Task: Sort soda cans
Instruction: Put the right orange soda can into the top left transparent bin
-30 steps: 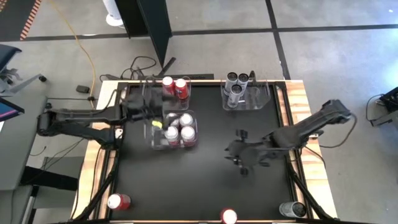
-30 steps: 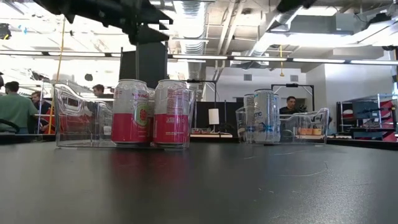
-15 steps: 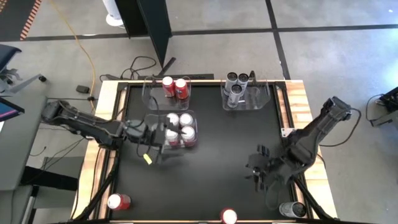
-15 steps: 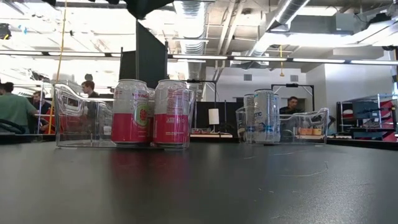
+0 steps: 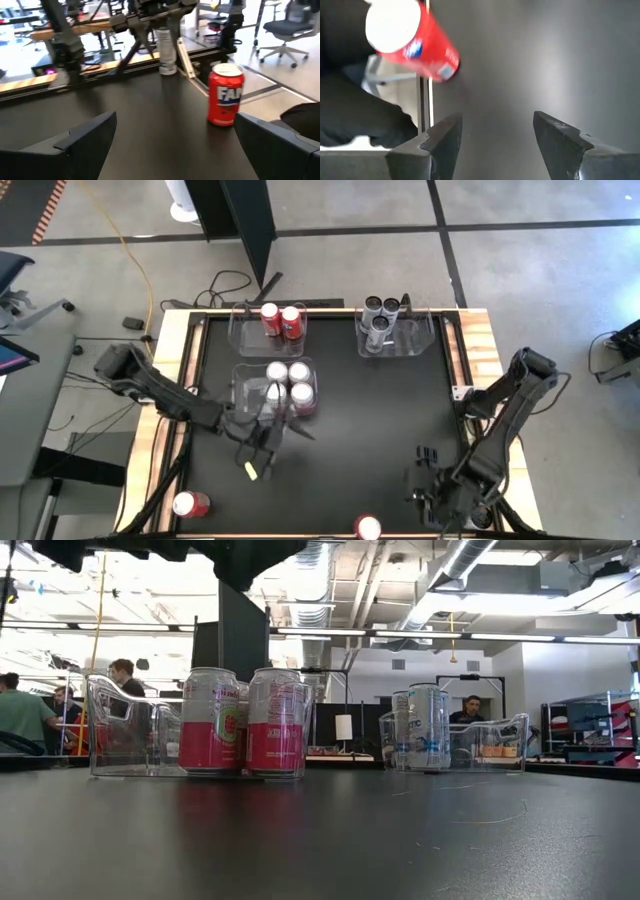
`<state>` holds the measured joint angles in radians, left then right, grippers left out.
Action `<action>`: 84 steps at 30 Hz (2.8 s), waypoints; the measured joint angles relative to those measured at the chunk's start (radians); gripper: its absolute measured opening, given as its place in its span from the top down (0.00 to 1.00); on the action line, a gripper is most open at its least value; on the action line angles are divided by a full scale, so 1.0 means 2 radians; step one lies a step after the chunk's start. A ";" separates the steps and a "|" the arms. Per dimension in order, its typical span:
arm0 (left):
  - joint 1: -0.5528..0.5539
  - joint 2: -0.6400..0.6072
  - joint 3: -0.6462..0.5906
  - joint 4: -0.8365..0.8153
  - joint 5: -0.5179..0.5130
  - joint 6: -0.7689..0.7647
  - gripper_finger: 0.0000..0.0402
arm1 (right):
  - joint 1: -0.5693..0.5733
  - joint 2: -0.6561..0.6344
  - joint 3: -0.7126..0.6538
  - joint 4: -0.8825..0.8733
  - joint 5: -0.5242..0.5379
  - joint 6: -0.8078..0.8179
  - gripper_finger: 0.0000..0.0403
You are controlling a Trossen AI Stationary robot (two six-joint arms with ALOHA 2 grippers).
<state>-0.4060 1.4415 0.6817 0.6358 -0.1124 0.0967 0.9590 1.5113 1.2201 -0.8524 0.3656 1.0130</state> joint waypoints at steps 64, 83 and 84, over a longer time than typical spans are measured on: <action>-0.084 0.417 0.345 0.008 -0.045 -0.121 0.13 | -0.001 0.220 0.026 0.250 0.093 0.038 0.37; -0.054 0.417 0.345 0.012 -0.055 -0.128 0.15 | -0.051 0.220 0.026 0.248 0.076 -0.040 0.37; -0.052 0.417 0.345 0.012 -0.055 -0.129 0.17 | -0.052 0.220 0.026 0.245 0.071 -0.041 0.37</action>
<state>-0.5108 2.2757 1.3716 0.6601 -0.2230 -0.1603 0.8543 1.9511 1.2716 -0.3623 0.5082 0.9311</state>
